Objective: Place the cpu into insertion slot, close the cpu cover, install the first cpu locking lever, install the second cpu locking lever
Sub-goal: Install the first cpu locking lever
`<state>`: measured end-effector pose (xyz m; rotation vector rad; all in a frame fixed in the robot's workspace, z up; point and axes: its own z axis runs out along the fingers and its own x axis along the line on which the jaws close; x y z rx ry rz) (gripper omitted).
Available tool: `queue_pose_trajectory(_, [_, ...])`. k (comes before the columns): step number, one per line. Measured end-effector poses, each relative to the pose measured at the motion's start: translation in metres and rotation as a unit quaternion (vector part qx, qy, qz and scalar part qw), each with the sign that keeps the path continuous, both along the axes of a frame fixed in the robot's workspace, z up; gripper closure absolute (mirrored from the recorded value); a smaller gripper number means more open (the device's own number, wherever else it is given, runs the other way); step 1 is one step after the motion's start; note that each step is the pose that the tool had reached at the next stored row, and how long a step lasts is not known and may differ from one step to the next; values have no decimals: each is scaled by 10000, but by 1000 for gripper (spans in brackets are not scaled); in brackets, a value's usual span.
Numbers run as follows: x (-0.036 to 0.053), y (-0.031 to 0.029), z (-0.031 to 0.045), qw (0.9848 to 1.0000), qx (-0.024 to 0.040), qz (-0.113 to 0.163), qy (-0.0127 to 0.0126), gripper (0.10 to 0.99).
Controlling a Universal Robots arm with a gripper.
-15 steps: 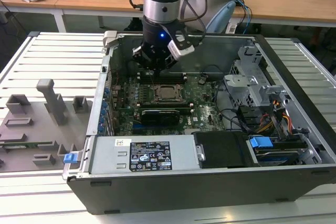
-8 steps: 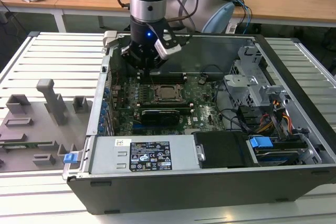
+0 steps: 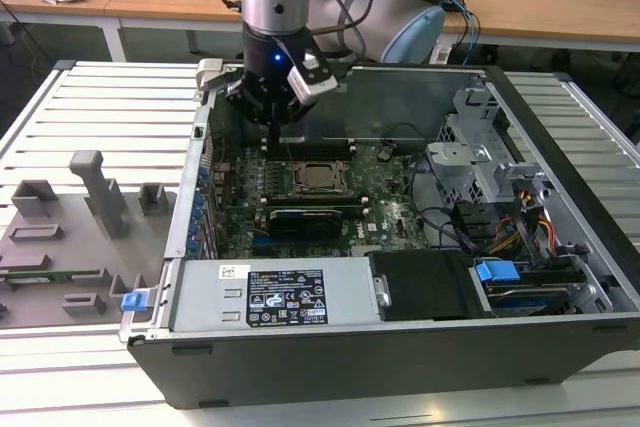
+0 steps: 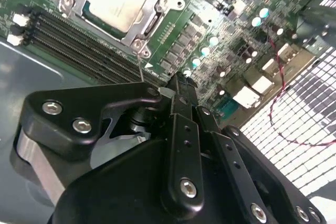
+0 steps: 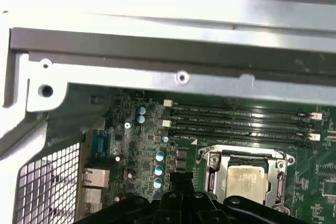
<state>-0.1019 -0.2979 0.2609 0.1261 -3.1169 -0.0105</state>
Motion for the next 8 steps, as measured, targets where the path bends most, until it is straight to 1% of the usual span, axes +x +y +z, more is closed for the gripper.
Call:
queue_pose_trajectory(4, [0,40,-6,10000,0,1,0,980])
queue_pose_trajectory(6, [1,84,-13,10000,0,1,0,980])
queue_pose_trajectory(8, [3,112,-18,10000,0,0,0,980])
